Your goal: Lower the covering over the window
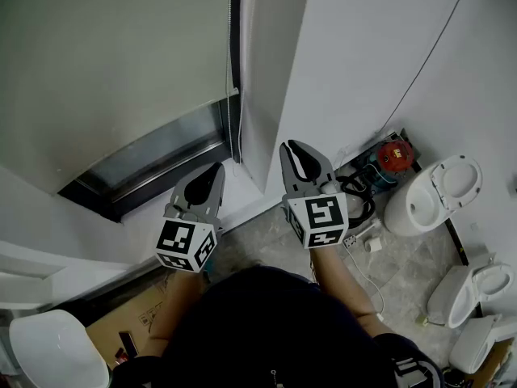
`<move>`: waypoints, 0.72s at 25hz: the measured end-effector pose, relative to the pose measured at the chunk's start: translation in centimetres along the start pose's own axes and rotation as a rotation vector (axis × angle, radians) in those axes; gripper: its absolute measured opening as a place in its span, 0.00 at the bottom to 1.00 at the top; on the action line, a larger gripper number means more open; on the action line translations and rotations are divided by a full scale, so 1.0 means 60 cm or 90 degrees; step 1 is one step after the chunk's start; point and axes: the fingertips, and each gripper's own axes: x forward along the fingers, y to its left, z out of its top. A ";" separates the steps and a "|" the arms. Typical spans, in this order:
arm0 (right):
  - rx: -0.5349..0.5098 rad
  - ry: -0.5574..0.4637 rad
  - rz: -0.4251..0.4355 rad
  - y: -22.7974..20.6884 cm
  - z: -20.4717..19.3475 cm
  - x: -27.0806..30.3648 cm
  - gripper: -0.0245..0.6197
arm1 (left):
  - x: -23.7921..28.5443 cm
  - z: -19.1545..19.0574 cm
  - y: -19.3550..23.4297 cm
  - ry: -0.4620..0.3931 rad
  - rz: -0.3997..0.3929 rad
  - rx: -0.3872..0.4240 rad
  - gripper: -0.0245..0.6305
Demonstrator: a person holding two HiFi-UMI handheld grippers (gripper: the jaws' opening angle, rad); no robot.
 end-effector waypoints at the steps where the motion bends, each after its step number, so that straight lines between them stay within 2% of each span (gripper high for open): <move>1: 0.000 -0.015 -0.012 -0.006 0.015 -0.007 0.06 | -0.002 0.010 0.003 -0.009 0.010 0.004 0.05; 5: 0.003 -0.065 -0.029 -0.015 0.064 -0.032 0.06 | -0.014 0.050 0.016 -0.044 0.050 0.022 0.05; 9: 0.002 -0.097 -0.048 -0.024 0.095 -0.048 0.06 | -0.024 0.079 0.022 -0.060 0.068 0.034 0.05; 12: -0.009 -0.101 -0.052 -0.024 0.100 -0.050 0.06 | -0.028 0.087 0.023 -0.062 0.073 0.040 0.05; 18: -0.018 -0.082 -0.026 -0.004 0.087 -0.041 0.06 | -0.031 0.083 0.026 -0.054 0.080 0.040 0.06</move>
